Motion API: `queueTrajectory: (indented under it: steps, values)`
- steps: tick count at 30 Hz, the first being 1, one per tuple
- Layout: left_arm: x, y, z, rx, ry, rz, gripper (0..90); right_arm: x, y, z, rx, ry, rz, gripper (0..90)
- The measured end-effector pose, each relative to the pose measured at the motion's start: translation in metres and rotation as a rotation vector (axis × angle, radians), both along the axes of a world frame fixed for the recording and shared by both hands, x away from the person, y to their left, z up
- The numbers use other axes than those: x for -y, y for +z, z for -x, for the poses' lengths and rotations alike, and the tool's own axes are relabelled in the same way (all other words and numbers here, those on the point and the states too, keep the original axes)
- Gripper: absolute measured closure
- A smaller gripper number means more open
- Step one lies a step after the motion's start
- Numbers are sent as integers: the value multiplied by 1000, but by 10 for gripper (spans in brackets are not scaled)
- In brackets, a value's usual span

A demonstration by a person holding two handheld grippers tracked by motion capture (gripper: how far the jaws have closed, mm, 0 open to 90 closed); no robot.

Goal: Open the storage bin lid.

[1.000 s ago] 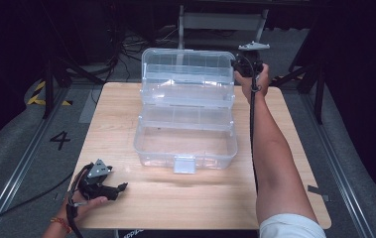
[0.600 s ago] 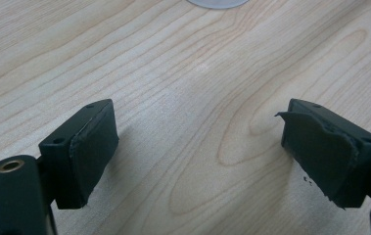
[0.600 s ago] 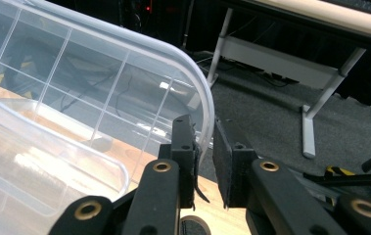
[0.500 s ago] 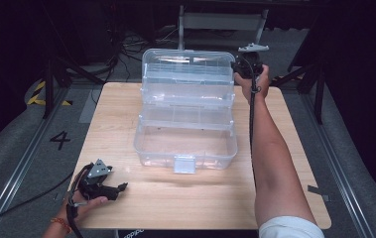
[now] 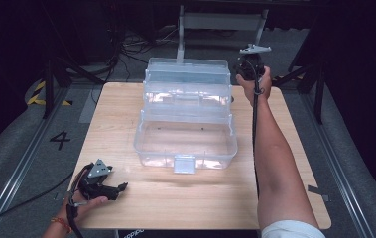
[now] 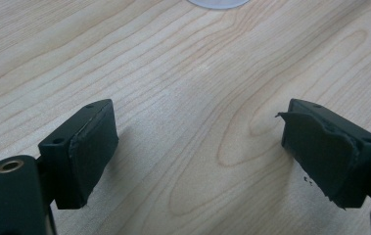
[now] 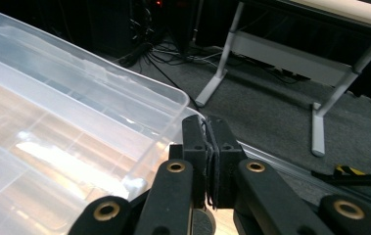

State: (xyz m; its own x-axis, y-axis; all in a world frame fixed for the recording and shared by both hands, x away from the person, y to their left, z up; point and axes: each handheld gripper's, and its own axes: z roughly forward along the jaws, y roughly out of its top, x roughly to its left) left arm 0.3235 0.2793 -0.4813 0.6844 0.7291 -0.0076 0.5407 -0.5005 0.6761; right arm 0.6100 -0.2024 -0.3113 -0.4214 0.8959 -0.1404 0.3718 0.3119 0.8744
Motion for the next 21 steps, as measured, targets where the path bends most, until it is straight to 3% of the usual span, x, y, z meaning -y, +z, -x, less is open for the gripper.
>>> queueTrajectory:
  steps: [6, 19, 21]
  values:
    - [0, 0, 0, 0, -2, -2, 139, -2, 2, 8, 11, 27, 36, 877]
    - [0, 0, 0, 8, -2, -1, 140, 4, 13, 27, 22, 78, 40, 875]
    - [0, 0, 0, 7, -2, 0, 140, 4, 13, 31, 25, 88, 61, 872]
